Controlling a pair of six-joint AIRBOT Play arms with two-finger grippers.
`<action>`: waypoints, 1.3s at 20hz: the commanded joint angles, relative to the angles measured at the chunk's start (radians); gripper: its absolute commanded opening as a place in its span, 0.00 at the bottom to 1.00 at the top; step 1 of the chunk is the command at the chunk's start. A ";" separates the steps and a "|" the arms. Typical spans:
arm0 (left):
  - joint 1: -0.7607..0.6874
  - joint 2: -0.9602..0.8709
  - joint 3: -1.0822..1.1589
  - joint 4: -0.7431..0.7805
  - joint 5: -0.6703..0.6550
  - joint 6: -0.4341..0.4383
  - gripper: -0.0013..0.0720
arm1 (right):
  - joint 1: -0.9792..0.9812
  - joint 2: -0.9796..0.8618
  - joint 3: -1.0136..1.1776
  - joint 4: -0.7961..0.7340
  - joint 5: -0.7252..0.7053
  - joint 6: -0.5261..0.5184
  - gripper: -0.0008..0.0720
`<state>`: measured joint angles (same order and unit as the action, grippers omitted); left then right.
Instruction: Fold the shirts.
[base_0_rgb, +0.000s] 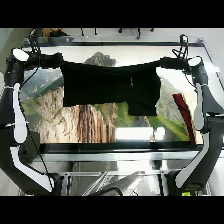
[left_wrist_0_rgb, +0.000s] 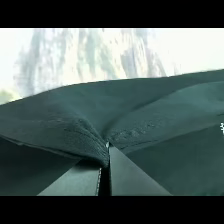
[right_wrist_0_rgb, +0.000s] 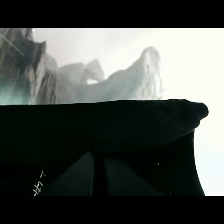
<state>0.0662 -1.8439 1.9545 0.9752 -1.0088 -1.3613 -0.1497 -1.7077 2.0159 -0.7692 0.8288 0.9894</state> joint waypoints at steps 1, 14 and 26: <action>0.001 0.034 -0.073 0.003 0.013 0.000 0.04 | 0.002 0.004 -0.015 0.002 0.068 -0.010 0.05; -0.036 -0.140 0.150 -0.009 0.495 0.026 0.04 | 0.058 -0.102 0.028 0.406 -0.515 -0.421 0.05; -0.049 -0.289 0.048 0.003 0.506 0.152 0.04 | 0.072 -0.227 -0.026 0.631 -0.433 -0.668 0.05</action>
<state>0.0097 -2.0895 2.0033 0.9703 -0.4473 -1.2362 -0.0757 -1.8942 2.0006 -0.1593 0.3649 0.3134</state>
